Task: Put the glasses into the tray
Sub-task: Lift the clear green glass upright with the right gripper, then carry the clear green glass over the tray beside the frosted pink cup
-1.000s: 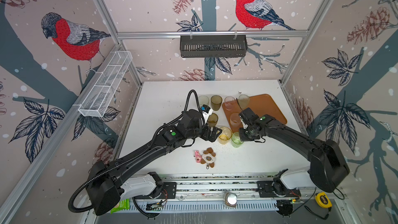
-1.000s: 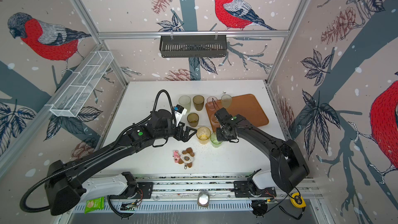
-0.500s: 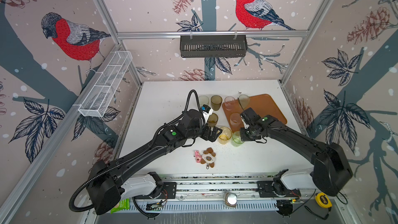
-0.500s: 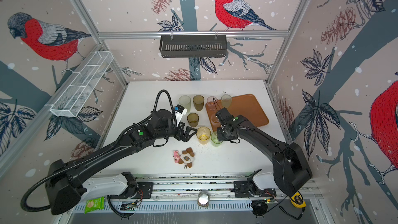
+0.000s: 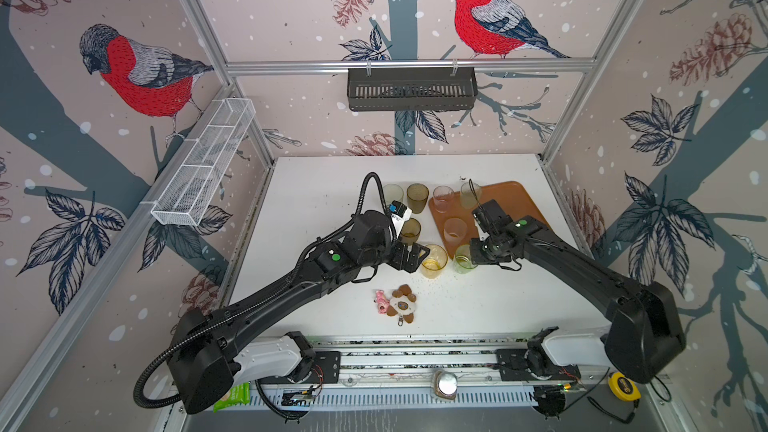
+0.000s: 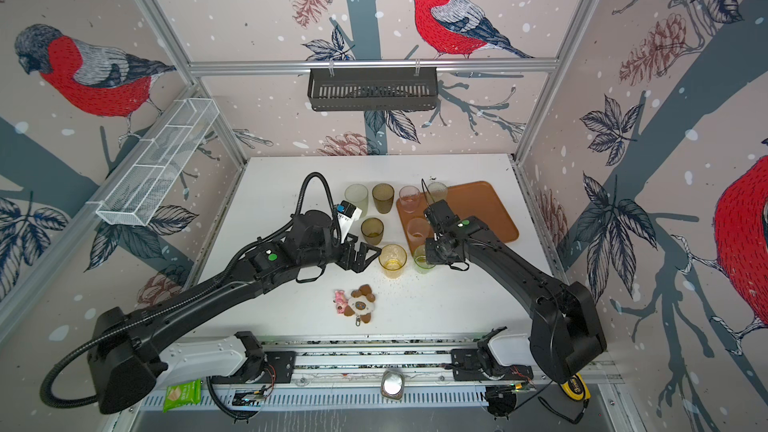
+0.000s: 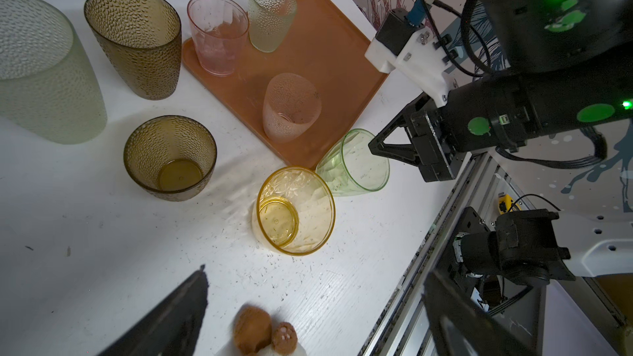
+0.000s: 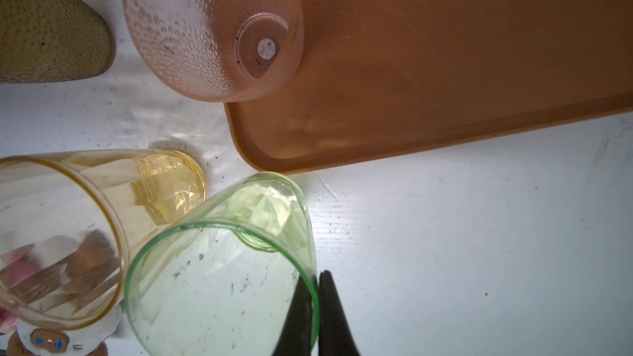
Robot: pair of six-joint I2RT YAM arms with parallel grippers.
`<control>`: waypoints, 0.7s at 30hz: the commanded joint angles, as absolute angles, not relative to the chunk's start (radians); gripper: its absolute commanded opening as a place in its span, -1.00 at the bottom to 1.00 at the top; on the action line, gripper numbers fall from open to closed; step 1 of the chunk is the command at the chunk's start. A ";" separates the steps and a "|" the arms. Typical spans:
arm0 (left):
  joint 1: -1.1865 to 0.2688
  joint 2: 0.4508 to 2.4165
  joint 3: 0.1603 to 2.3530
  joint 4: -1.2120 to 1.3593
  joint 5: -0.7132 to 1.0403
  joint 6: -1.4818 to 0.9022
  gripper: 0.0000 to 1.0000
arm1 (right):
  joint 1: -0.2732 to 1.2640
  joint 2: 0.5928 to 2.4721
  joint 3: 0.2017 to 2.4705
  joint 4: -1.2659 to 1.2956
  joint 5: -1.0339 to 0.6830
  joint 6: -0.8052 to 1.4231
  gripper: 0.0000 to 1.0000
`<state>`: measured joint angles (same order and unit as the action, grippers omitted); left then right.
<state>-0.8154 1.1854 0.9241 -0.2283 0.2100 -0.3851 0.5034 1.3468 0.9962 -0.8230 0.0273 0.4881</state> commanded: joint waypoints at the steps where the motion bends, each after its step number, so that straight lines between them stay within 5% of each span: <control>1: -0.816 1.185 0.934 -0.197 0.222 -0.372 0.95 | 0.477 1.339 1.011 -0.857 0.043 0.450 -0.91; 21: -0.816 1.200 0.967 -0.216 0.224 -0.351 0.95 | 0.262 1.356 1.096 -0.867 0.057 0.314 -0.93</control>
